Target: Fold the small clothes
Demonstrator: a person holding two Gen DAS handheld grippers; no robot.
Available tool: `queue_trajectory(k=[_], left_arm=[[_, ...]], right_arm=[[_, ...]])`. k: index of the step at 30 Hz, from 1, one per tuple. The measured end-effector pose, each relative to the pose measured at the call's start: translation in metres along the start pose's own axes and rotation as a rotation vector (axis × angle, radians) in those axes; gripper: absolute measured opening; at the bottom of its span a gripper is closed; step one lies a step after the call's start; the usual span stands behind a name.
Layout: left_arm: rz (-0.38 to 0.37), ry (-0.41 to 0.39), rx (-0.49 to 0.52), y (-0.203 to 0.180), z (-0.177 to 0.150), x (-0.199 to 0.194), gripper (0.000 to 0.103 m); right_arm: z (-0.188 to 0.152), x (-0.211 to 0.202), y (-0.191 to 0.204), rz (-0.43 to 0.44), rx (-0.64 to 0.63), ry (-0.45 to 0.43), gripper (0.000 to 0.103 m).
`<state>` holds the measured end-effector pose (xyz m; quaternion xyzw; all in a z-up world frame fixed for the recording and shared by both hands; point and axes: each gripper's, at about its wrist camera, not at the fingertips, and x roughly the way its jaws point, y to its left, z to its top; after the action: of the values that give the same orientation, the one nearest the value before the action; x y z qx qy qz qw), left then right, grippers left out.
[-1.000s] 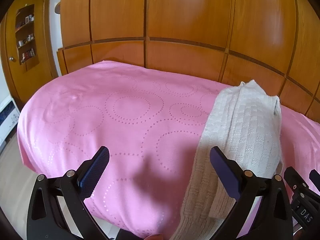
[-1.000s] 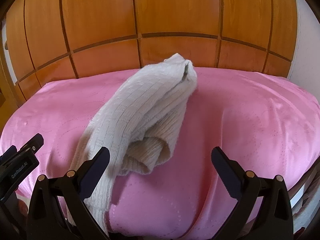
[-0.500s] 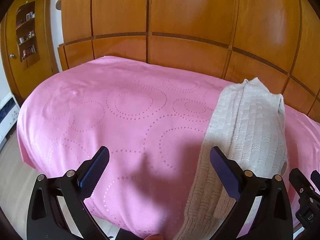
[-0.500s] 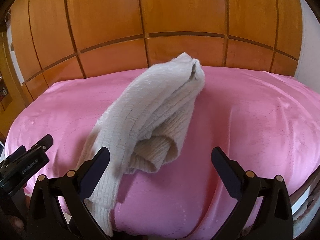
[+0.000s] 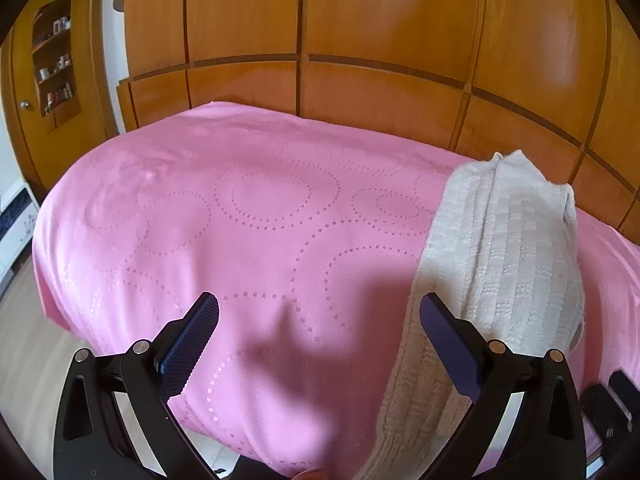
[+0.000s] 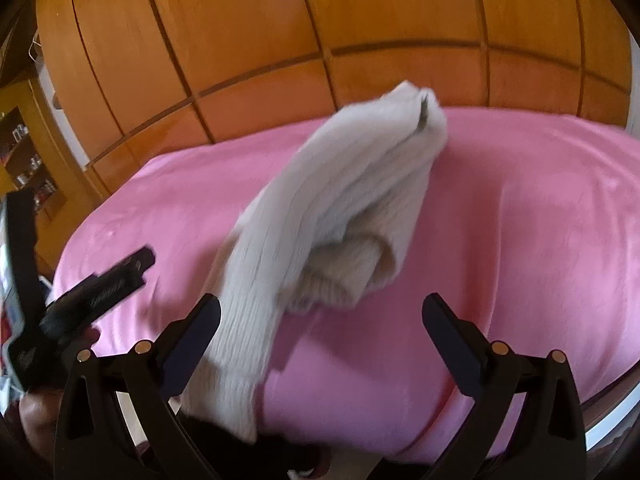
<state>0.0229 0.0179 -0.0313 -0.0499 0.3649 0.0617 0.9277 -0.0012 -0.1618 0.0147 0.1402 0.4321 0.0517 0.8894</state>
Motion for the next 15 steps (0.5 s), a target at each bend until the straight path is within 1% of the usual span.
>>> queue_trajectory(k=[1, 5, 7, 9, 11, 13, 15], left_arm=[[0.001, 0.002, -0.001, 0.000, 0.000, 0.001, 0.099], [-0.004, 0.017, -0.005, 0.001, -0.001, 0.005, 0.099], [-0.003, 0.025, -0.005, 0.002, -0.001, 0.007, 0.099], [-0.005, 0.030, -0.004, 0.003, -0.002, 0.009, 0.099], [-0.009, 0.035, -0.009, 0.004, -0.002, 0.010, 0.099], [-0.020, 0.042, -0.026, 0.010, -0.002, 0.013, 0.099], [-0.028, 0.044, -0.043, 0.016, -0.002, 0.015, 0.099]], right_arm=[[-0.003, -0.001, -0.003, 0.017, 0.018, 0.010, 0.101], [-0.002, -0.003, -0.012, 0.013, 0.057, 0.018, 0.101], [-0.001, -0.001, -0.010, 0.021, 0.045, 0.029, 0.101], [0.003, -0.001, -0.002, 0.024, 0.004, 0.017, 0.099], [0.007, -0.001, 0.002, 0.029, -0.024, 0.000, 0.089], [0.013, 0.003, 0.003, 0.026, -0.034, -0.005, 0.073], [0.019, 0.012, 0.002, 0.024, -0.029, 0.007, 0.065]])
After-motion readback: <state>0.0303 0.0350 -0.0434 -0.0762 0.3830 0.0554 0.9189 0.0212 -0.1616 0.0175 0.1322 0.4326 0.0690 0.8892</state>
